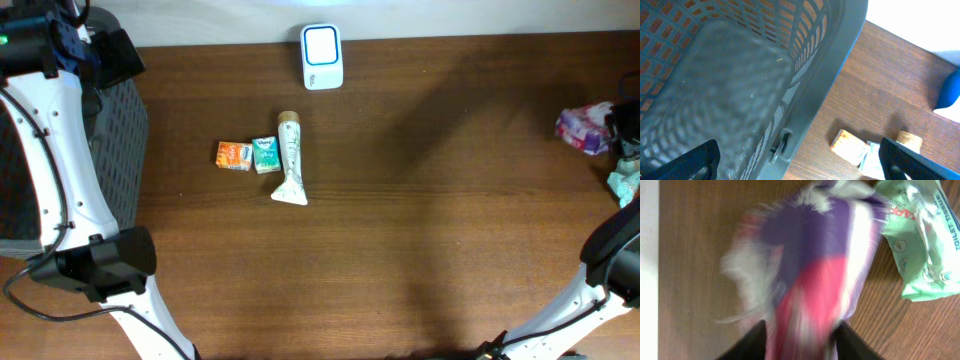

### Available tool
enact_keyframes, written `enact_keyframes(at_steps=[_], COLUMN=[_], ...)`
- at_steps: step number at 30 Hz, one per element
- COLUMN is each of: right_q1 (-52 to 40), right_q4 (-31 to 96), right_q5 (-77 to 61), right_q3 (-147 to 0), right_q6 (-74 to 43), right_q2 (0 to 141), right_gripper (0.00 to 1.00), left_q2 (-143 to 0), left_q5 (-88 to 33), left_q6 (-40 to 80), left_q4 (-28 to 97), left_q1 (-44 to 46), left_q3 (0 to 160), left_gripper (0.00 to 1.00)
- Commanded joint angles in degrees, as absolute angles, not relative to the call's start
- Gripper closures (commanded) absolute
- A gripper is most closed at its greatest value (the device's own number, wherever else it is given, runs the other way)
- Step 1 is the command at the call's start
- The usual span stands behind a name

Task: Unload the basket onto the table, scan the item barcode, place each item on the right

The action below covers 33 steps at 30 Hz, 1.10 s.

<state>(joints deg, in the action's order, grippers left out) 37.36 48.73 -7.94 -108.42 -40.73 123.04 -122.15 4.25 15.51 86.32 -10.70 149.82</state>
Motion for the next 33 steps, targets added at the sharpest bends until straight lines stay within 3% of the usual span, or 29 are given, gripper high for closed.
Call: enact_keyframes(at_steps=[1, 2, 6, 10, 15, 21, 24, 29, 31, 33], right_q1=[37.15, 37.15, 36.34, 28.67, -0.23, -20.16, -24.32, -25.08, -25.12, -25.12], right_q4=[48.88, 48.99, 49.39, 50.54, 51.07, 43.55, 42.17, 41.52, 41.28, 41.04], right_q5=[-6.83, -7.29, -12.25, -47.81, -29.34, -23.27, -22.7, -17.93, -20.12, -22.98], right_q3=[-108.53, -108.57, -108.71, -108.64, -106.24, -106.21, -106.21, -106.17, -106.17, -106.17], right_q6=[-36.99, -34.85, -30.92, -5.61, -4.71, -8.01, -8.12, -24.77, -30.52, -30.52], right_q2=[122.19, 122.13, 114.91, 110.8, 113.56, 123.13, 126.72, 132.03, 134.26, 134.89], right_gripper=[0.08, 0.0, 0.01, 0.01, 0.03, 0.04, 0.04, 0.05, 0.13, 0.14], left_q2=[-121.8, -121.8, -121.8, -121.8, -121.8, -121.8, -121.8, -121.8, -121.8, -121.8], left_q5=[3.86, 3.86, 3.84, 3.84, 3.86, 3.86, 3.86, 3.86, 3.86, 3.84], left_q6=[15.81, 15.81, 15.81, 15.81, 15.81, 15.81, 15.81, 15.81, 15.81, 15.81], left_q4=[86.24, 86.24, 86.24, 86.24, 86.24, 86.24, 86.24, 86.24, 86.24, 86.24], left_q1=[-11.05, -11.05, -11.05, -11.05, -11.05, -11.05, -11.05, -11.05, -11.05, -11.05], left_q3=[149.99, 149.99, 149.99, 149.99, 149.99, 149.99, 149.99, 149.99, 149.99, 149.99], left_gripper=[0.01, 0.01, 0.01, 0.01, 0.01, 0.01, 0.01, 0.01, 0.01, 0.01])
